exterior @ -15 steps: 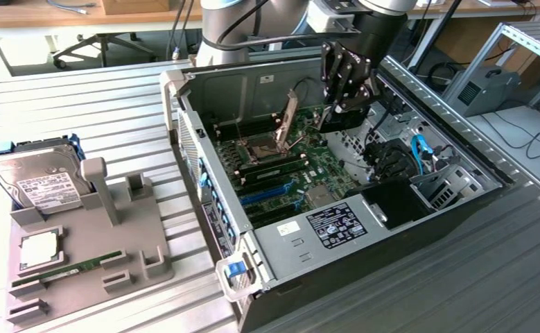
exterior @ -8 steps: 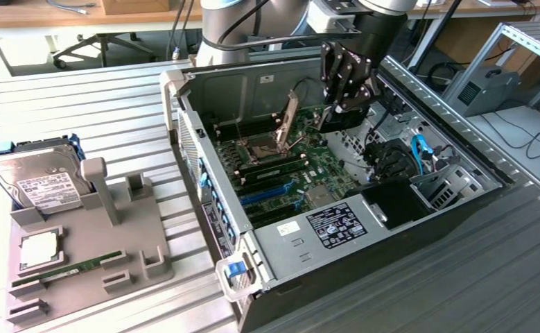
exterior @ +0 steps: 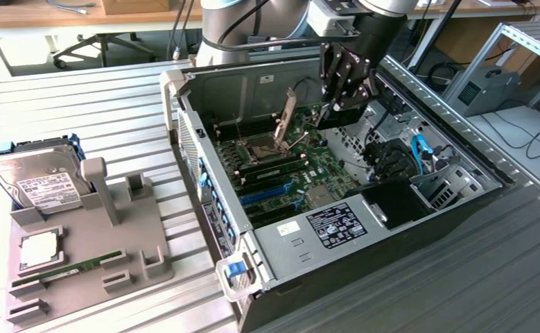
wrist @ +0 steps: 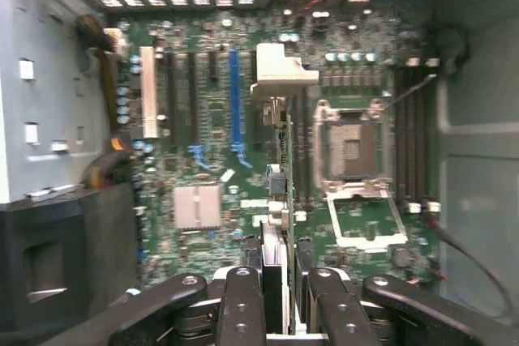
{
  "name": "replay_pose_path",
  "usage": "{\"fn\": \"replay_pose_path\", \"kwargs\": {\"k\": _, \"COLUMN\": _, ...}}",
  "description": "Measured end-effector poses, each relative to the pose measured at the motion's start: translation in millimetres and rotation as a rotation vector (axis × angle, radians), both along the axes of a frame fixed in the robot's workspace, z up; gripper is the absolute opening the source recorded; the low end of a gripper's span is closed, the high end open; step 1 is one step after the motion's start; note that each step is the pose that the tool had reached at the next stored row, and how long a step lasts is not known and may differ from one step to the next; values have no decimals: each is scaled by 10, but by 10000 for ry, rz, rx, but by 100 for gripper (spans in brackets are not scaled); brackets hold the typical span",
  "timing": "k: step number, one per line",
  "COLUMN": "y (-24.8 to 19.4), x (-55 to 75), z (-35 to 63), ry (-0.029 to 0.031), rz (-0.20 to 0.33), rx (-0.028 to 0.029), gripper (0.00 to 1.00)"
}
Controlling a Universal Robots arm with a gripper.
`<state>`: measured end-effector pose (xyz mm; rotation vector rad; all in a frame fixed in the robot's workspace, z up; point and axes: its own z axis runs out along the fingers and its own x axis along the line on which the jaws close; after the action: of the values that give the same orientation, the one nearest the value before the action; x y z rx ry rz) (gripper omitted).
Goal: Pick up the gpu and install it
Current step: 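Insert the gpu into the slot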
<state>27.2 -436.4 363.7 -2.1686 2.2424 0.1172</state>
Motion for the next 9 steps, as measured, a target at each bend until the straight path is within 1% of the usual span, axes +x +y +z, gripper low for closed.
{"fn": "replay_pose_path", "kwargs": {"k": 1, "y": -1, "x": -1, "z": 0, "ry": 0, "rz": -2, "rx": 64, "gripper": 27}}
{"fn": "replay_pose_path", "kwargs": {"k": 6, "y": -1, "x": -6, "z": 0, "ry": 1, "rz": -1, "rx": 63, "gripper": 27}}
{"fn": "replay_pose_path", "kwargs": {"k": 9, "y": -9, "x": -12, "z": -7, "ry": 0, "rz": -1, "rx": 66, "gripper": 27}}
